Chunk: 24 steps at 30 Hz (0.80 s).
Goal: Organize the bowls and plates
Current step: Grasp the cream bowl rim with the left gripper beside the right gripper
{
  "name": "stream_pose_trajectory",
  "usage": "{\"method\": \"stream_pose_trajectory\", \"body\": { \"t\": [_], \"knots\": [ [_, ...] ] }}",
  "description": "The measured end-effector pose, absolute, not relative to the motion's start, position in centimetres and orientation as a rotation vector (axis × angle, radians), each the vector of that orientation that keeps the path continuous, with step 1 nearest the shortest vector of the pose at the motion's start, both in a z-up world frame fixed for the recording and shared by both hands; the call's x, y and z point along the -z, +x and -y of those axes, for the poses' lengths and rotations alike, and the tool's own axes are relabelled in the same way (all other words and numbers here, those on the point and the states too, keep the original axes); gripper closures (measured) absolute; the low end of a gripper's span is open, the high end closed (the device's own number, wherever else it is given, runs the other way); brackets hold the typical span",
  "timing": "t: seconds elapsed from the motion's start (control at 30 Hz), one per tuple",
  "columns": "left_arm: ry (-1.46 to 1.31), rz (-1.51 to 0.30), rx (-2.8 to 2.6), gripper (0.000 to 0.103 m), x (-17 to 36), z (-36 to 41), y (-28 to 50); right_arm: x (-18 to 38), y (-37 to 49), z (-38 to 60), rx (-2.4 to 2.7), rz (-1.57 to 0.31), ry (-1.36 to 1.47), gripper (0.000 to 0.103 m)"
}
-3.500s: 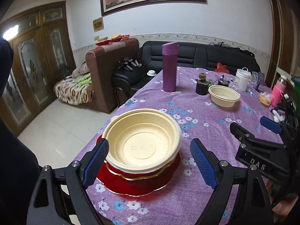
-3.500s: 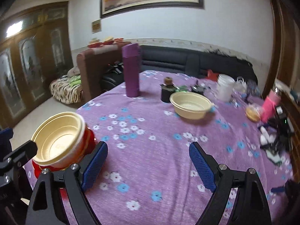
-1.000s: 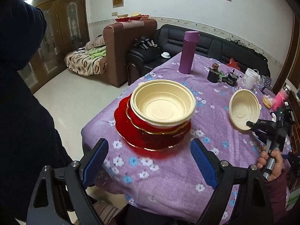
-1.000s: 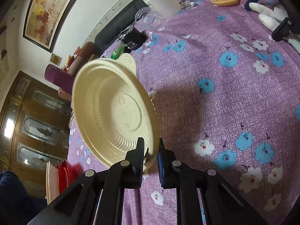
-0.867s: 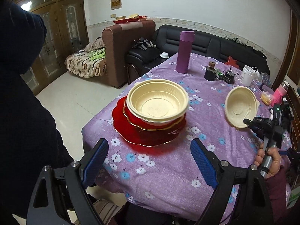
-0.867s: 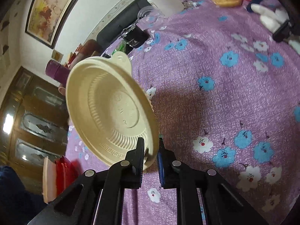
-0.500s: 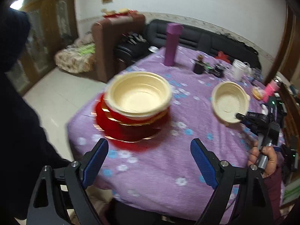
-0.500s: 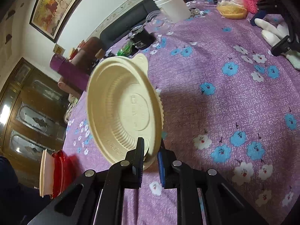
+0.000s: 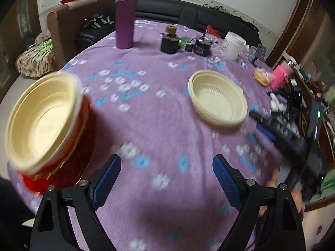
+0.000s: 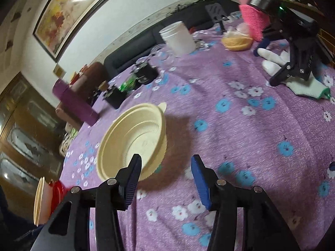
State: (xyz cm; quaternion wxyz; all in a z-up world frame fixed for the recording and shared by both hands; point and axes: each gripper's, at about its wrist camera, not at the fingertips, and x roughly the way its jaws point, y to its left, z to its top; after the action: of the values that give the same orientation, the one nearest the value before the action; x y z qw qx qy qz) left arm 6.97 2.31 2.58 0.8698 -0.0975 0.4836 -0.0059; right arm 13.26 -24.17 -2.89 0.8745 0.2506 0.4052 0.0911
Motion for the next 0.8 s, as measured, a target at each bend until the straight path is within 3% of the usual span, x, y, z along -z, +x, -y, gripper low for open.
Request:
{"method": "stream_pose_trajectory", "body": {
  "t": [0.3,0.53,0.63,0.7,0.8],
  "knots": [
    [-0.3,-1.142,0.068,0.015,2.4,0.5,18.3,3.9,15.2,23.7,-0.198,-0.882,0.51,0.05],
    [-0.21,-1.177,0.064,0.015,5.2,3.3,22.3,4.5,16.0,22.2,-0.228,-0.913,0.464,0.061],
    [-0.183,-1.174,0.07,0.033,5.5,3.8,22.4,4.6,16.1,22.1,-0.246,-0.918,0.471,0.067],
    [-0.166,-1.174,0.094,0.064,5.3,4.1,22.4,4.7,16.1,21.9,-0.256,-0.922,0.471,0.072],
    [-0.168,-1.175,0.112,0.071,5.1,4.1,22.1,4.8,16.1,21.7,-0.288,-0.932,0.491,0.077]
  ]
}}
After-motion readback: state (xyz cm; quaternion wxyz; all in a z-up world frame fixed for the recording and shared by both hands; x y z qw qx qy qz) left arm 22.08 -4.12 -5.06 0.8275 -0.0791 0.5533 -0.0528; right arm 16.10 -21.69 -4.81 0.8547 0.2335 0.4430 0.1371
